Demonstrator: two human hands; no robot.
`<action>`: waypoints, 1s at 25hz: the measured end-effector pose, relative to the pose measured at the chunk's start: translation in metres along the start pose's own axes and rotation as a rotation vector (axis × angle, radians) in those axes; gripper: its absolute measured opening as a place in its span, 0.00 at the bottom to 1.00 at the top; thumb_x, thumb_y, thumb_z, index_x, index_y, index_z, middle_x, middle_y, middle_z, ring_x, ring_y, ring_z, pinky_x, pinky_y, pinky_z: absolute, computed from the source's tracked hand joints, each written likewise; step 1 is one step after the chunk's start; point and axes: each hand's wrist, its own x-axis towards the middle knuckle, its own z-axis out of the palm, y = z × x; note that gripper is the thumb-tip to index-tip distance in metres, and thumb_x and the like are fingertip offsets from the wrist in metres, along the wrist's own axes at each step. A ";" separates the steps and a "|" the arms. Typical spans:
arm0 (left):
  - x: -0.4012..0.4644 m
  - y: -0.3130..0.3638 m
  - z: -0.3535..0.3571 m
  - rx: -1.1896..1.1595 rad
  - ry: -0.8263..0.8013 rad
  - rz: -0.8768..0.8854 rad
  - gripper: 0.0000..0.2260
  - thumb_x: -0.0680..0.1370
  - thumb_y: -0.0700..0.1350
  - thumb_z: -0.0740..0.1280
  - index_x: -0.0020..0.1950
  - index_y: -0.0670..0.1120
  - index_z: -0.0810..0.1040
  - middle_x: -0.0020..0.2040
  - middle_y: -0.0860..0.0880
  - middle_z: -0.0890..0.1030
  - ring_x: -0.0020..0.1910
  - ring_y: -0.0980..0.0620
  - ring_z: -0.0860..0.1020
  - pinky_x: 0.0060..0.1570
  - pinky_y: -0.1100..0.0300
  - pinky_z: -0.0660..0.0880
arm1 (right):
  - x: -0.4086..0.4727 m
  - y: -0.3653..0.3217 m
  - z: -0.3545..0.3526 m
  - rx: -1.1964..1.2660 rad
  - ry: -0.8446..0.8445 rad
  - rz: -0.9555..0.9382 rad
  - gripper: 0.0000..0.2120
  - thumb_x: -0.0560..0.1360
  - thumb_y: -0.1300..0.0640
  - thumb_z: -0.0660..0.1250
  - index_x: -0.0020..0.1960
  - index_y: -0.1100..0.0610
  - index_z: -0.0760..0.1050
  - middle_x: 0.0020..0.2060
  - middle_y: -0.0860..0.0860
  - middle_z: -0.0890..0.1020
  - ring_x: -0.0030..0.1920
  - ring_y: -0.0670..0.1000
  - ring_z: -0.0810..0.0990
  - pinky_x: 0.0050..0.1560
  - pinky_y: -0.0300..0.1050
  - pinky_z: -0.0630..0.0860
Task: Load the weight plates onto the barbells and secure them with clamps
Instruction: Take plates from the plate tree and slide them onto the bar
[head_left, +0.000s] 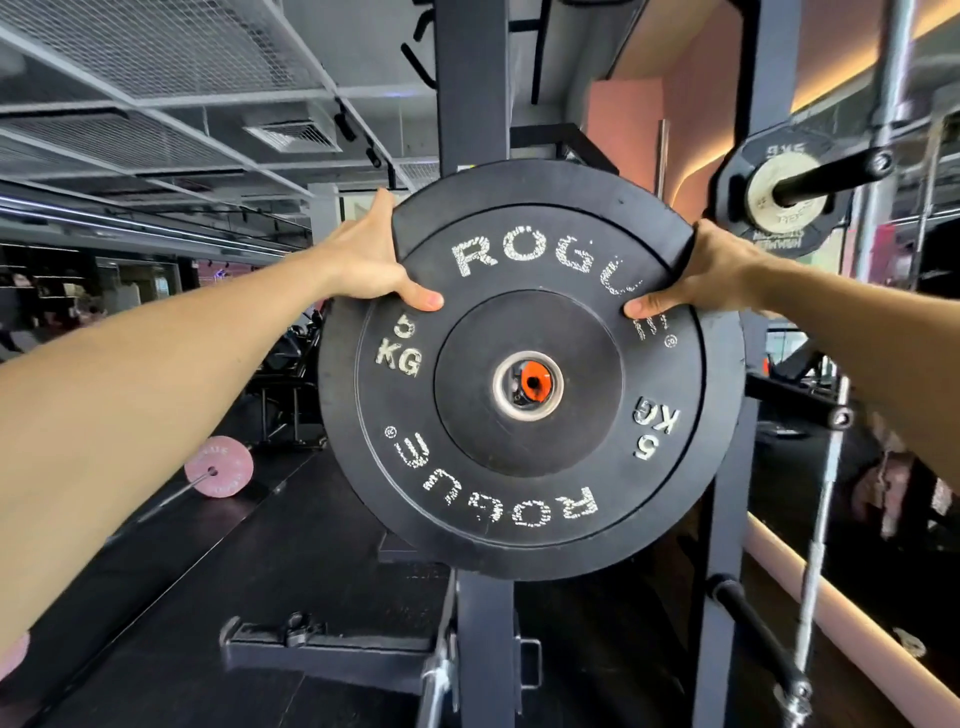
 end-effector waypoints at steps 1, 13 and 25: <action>-0.003 0.022 0.014 0.006 0.003 -0.005 0.47 0.59 0.58 0.83 0.68 0.49 0.59 0.59 0.48 0.75 0.58 0.43 0.73 0.55 0.48 0.74 | -0.007 0.017 -0.015 -0.002 0.003 -0.025 0.56 0.38 0.28 0.80 0.62 0.50 0.74 0.51 0.43 0.83 0.53 0.51 0.82 0.57 0.52 0.78; -0.011 0.294 0.145 -0.106 -0.004 -0.035 0.42 0.60 0.56 0.84 0.62 0.50 0.60 0.55 0.48 0.77 0.57 0.43 0.75 0.54 0.49 0.72 | -0.056 0.224 -0.223 -0.097 -0.059 -0.051 0.52 0.38 0.28 0.80 0.57 0.52 0.77 0.46 0.50 0.84 0.47 0.54 0.82 0.51 0.48 0.78; 0.032 0.354 0.233 -0.136 -0.062 -0.021 0.41 0.60 0.56 0.84 0.61 0.47 0.61 0.51 0.49 0.76 0.55 0.44 0.74 0.51 0.50 0.71 | -0.032 0.328 -0.241 -0.151 -0.062 0.071 0.60 0.37 0.26 0.79 0.64 0.49 0.69 0.54 0.49 0.79 0.57 0.56 0.78 0.61 0.56 0.75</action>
